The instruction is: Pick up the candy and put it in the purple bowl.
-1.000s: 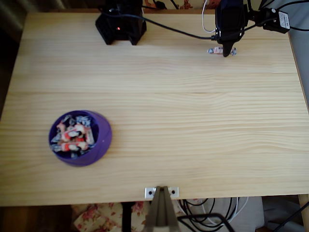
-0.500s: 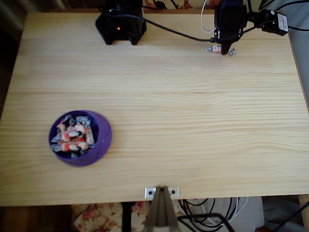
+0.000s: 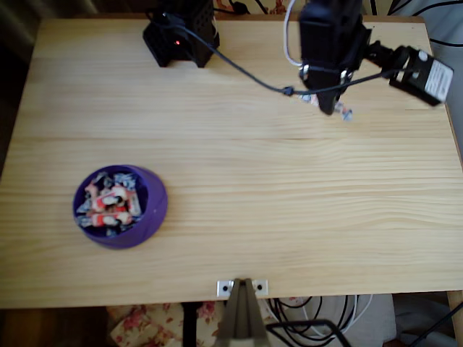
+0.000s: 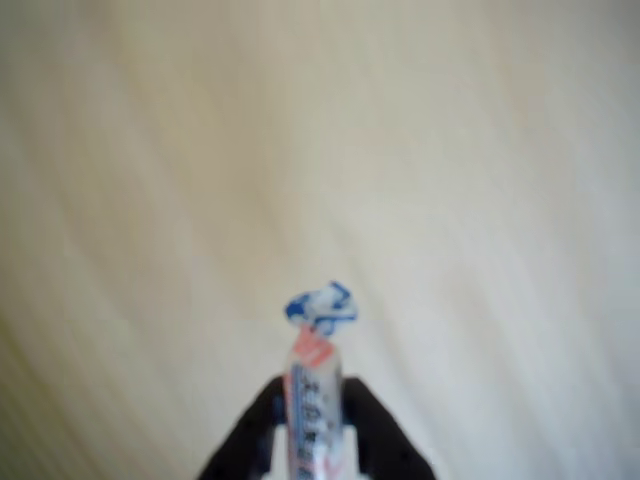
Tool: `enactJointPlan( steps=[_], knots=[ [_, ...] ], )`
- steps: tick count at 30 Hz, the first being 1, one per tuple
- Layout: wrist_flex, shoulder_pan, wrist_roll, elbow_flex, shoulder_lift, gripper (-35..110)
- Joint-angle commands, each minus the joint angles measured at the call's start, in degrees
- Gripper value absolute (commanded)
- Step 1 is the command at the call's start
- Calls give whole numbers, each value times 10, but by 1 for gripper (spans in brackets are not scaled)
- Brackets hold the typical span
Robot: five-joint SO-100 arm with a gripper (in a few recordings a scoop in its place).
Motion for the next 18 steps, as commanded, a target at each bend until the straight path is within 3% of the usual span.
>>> enactJointPlan(
  steps=[1,18],
  knots=[
    [38,83,-12,-68,93,1],
    [149,457,-64,-186,81,2]
  ],
)
